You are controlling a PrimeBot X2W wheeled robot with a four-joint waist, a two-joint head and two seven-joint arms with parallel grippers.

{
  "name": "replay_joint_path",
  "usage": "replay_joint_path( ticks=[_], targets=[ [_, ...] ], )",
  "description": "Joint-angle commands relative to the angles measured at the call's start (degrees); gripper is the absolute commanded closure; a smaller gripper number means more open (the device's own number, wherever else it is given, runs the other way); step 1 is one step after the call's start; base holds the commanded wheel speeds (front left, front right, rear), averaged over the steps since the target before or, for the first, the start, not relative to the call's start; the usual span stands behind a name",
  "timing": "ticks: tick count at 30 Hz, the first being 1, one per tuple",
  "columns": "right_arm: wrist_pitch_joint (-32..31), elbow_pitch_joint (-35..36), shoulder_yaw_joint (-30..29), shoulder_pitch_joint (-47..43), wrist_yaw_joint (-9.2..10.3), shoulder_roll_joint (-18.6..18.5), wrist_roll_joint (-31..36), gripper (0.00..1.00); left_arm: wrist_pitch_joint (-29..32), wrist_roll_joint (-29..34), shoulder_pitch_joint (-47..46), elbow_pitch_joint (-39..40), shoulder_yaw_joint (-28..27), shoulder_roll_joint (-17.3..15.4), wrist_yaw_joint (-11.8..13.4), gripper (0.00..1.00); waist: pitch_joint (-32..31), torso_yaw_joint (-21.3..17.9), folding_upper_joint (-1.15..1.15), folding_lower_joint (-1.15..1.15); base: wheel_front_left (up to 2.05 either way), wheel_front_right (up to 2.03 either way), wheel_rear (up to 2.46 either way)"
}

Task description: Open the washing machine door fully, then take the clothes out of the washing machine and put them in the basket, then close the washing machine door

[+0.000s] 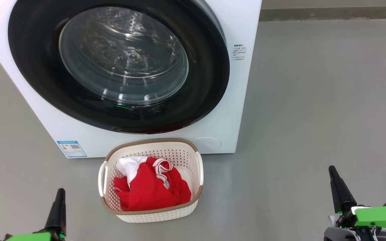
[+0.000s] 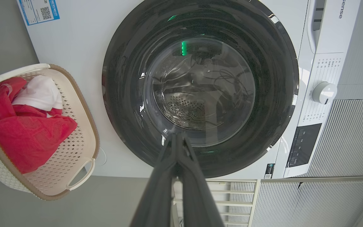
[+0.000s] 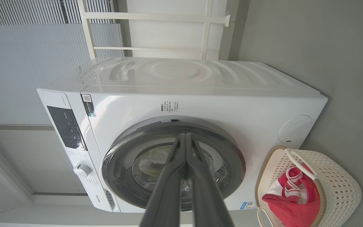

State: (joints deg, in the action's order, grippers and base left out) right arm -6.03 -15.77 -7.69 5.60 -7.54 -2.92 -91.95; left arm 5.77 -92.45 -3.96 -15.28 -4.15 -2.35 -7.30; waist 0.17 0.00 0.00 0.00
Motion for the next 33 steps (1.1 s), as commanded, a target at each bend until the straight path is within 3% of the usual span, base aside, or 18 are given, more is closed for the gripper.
replay_joint_path(
  ticks=[1,33],
  targets=[
    [-0.35,1.76,1.3,0.57,0.05,-0.1,-0.33,1.0,0.41,-0.03,-2.2,1.23,-2.0,-0.84,-0.19,1.0,0.0,0.0,0.0,0.0,0.0,0.0,0.0],
    [-0.42,1.75,1.22,0.58,0.05,-0.04,-0.26,1.0,0.55,0.11,-2.21,1.23,-2.17,-0.72,-0.19,1.0,0.0,0.0,0.0,0.0,0.0,0.0,0.0]
  ],
)
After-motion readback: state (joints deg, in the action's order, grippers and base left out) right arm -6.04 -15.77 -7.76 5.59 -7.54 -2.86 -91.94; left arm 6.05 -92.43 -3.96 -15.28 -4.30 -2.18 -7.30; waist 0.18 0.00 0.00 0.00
